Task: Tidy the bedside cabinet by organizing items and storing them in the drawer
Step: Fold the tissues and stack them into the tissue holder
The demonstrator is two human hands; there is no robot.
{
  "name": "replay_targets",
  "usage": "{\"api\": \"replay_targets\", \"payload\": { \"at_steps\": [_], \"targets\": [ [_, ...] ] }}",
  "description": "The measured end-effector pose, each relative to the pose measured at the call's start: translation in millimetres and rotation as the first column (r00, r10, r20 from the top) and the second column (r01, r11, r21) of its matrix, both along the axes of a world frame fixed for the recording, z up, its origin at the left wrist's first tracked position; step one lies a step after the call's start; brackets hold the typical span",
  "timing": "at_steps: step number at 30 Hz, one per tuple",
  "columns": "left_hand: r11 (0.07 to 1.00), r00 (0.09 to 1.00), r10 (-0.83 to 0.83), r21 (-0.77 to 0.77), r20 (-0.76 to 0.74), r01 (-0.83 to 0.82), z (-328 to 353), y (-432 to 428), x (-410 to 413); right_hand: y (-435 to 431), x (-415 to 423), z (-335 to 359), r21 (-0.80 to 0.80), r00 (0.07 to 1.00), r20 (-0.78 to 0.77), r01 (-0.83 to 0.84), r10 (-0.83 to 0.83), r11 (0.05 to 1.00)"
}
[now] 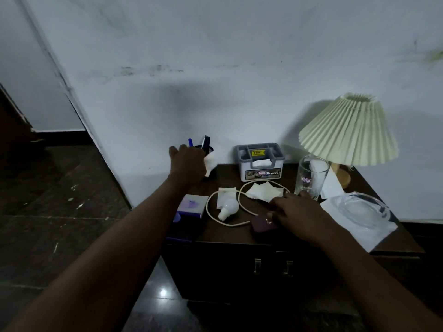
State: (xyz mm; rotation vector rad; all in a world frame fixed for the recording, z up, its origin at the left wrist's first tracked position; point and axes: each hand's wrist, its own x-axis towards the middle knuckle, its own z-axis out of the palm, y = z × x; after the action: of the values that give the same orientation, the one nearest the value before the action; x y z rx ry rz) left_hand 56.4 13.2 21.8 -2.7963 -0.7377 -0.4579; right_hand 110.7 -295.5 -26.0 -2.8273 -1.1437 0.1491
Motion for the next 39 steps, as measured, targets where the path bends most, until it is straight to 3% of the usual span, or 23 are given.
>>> {"api": "replay_targets", "payload": {
  "at_steps": [2,3,4,5,6,7,9,10,11,12,15,18,24,27,29,31,35,39],
  "targets": [
    [0.932,0.966,0.111,-0.363,0.232,-0.019,11.8,-7.8,-11.7,1.3,-3.6,3.1,0.01,0.999,0.044,0.022,-0.023,1.0],
    [0.777,0.916,0.204,-0.627,0.346,0.064,13.2,-17.2,-18.2,3.4,-5.3,5.6,0.054,0.997,0.074,0.036,-0.04,0.998],
    [0.514,0.857,0.323,-0.835,0.401,0.196,10.7,-30.6,-24.8,6.4,-6.9,8.8,0.153,0.995,0.076,0.049,-0.062,0.987],
    [0.227,0.837,0.418,-0.933,0.354,0.281,5.8,-46.6,-32.8,10.3,-9.1,11.6,0.306,0.996,0.023,0.072,-0.082,0.949],
    [0.01,0.856,0.44,-0.955,0.272,0.298,-3.2,-62.3,-39.5,14.6,-12.5,15.3,0.488,0.992,-0.095,0.12,-0.084,0.865],
    [-0.125,0.879,0.43,-0.95,0.207,0.285,-14.9,-77.2,-46.0,19.5,-16.7,19.5,0.631,0.961,-0.272,0.217,-0.05,0.744],
    [-0.282,0.892,0.422,-0.912,0.16,0.297,-35.6,-103.7,-55.0,30.1,-27.6,26.4,0.696,0.754,-0.639,0.484,0.152,0.53],
    [-0.33,0.887,0.429,-0.885,0.171,0.33,-42.7,-113.1,-58.1,34.8,-31.7,25.8,0.659,0.63,-0.737,0.585,0.246,0.474],
    [-0.355,0.882,0.433,-0.864,0.186,0.356,-48.0,-119.5,-59.4,38.3,-34.1,23.8,0.632,0.562,-0.773,0.636,0.295,0.443],
    [-0.359,0.88,0.429,-0.855,0.205,0.374,-50.8,-123.2,-59.4,40.9,-34.8,21.6,0.626,0.554,-0.778,0.652,0.295,0.427],
    [-0.349,0.88,0.411,-0.851,0.237,0.392,-50.2,-124.9,-56.9,45.4,-31.1,14.0,0.655,0.62,-0.749,0.645,0.233,0.394],
    [-0.406,0.854,0.459,-0.797,0.245,0.447,-47.8,-122.0,-50.8,44.1,-22.2,9.5,0.69,0.658,-0.716,0.617,0.233,0.378],
    [-0.413,0.75,0.586,-0.683,0.306,0.602,-38.7,-109.7,-42.5,34.0,0.6,4.3,0.723,0.713,-0.682,0.622,0.165,0.3],
    [-0.444,0.781,0.458,-0.652,0.425,0.615,-32.1,-106.6,-47.3,29.8,3.1,3.5,0.722,0.7,-0.688,0.638,0.192,0.267],
    [-0.418,0.829,0.314,-0.716,0.463,0.558,-35.0,-112.5,-49.0,31.9,0.6,2.1,0.705,0.668,-0.709,0.661,0.225,0.257],
    [-0.334,0.863,0.213,-0.796,0.459,0.506,-43.4,-120.2,-48.0,35.3,-2.6,1.2,0.695,0.647,-0.719,0.671,0.256,0.257],
    [-0.228,0.89,0.196,-0.864,0.411,0.449,-49.9,-126.6,-45.0,37.4,-7.2,3.0,0.697,0.63,-0.713,0.684,0.308,0.217],
    [-0.275,0.878,0.264,-0.842,0.398,0.464,-46.9,-126.4,-43.2,37.2,-9.6,4.0,0.689,0.604,-0.715,0.694,0.352,0.207]
  ]
}}
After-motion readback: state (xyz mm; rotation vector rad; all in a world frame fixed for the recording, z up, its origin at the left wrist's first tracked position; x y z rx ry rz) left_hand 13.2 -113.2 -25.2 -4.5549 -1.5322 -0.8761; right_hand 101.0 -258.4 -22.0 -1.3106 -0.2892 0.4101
